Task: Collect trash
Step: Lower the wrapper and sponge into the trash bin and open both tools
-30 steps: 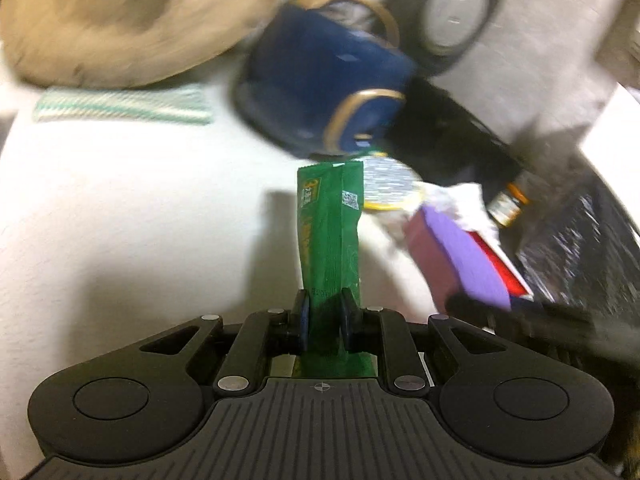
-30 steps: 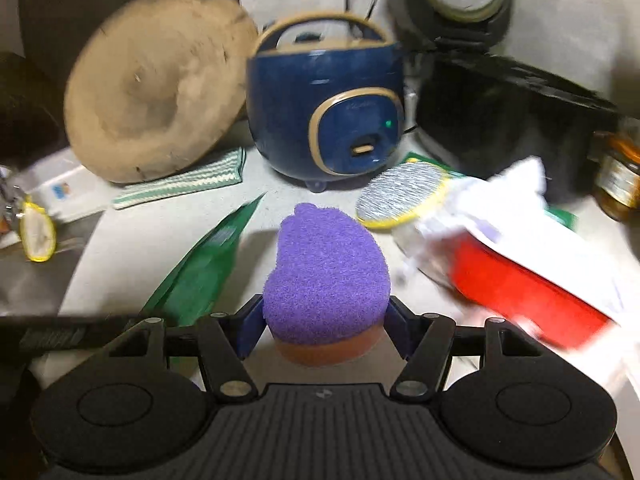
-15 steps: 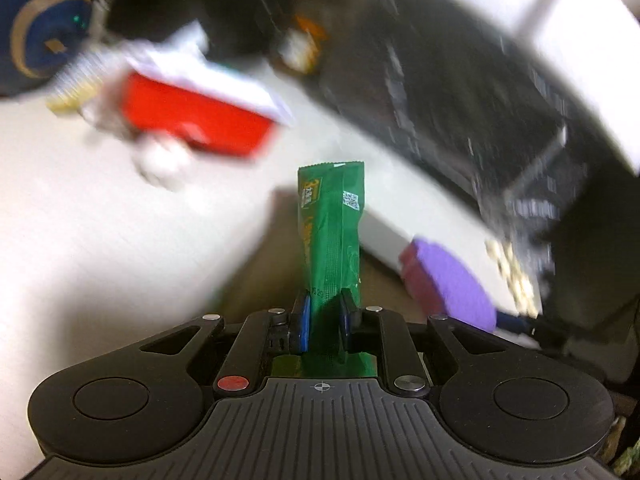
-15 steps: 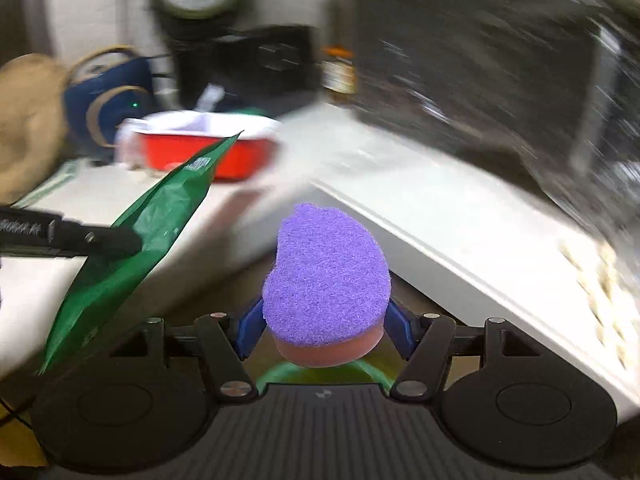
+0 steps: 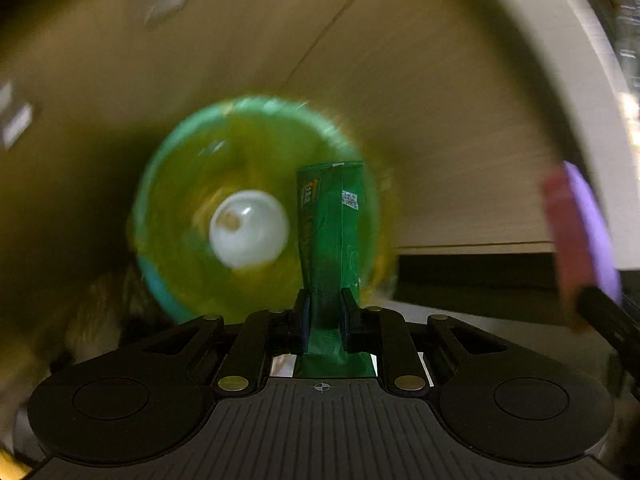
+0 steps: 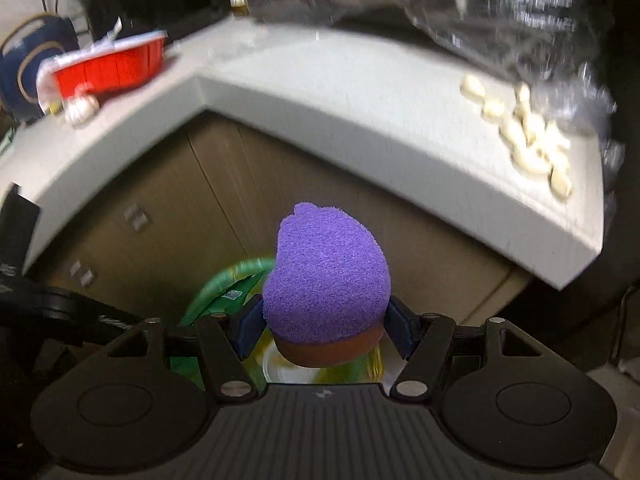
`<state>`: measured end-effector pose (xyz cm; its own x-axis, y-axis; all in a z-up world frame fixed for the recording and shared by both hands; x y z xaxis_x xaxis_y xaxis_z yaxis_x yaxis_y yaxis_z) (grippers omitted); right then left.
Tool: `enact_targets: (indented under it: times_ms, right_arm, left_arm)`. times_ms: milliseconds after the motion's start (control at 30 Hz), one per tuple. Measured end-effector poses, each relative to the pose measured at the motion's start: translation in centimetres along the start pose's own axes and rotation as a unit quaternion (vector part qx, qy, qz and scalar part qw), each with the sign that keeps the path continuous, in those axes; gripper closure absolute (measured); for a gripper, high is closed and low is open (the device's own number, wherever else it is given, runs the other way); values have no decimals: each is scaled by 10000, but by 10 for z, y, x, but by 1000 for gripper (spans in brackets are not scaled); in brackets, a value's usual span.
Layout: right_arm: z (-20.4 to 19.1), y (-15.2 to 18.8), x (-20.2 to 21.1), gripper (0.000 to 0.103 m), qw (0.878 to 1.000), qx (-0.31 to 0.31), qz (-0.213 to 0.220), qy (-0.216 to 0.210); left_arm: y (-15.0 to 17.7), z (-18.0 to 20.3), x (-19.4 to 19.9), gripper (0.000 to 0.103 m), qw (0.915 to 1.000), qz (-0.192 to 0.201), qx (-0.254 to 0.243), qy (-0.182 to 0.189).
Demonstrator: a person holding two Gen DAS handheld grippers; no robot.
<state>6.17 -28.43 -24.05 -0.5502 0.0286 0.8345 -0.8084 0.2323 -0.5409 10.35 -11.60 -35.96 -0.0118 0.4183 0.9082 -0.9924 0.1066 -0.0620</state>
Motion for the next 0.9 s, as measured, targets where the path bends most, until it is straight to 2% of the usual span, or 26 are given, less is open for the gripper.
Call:
enact_targets:
  times_ms: [133,333,433,600,700,767,900]
  right_arm:
    - [2,11,-17,39,9998,19,-203,-14]
    - [13,28,-63,39,9984,-224,-505,73]
    - [9,42,-87,39,9970,-78,-767,55]
    - [3,51,-107,39,9960,106,-887,-23]
    - [4,55,-115,39,9954,153,-945,55]
    - [6,59,-118,39,9949,184,-988,80]
    - [8,65,-125,39,9936,76,-1131,0]
  left_arm:
    - [5,-36,-32,85,9983,-169,501,-239]
    - [2,-72,-90,85,9948,-436,788,-465]
    - [-3,-85,-122,84,9918,-586,1016,-512]
    - [-18,-96,-190,82,9828,-980,1551,-229]
    - [-25,-103,-219,81,9810,-996,1600,-462]
    - [-28,-102,-227,81,9821,-933,1566,-486]
    - [-26,-97,-226,81,9830,-805,1641,-151]
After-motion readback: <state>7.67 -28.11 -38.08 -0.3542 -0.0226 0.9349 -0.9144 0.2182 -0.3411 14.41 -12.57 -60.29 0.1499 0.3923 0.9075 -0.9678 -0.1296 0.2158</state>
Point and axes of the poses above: each gripper's, at about its wrist camera, not at the fingertips, and x roughly against the way its jaws point, z to its right, y to its underside, the point moved 10 cm from there along -x, roughly the way its jaws point, and after that the axes turned 1 degree about y, right-handed, at the moved point
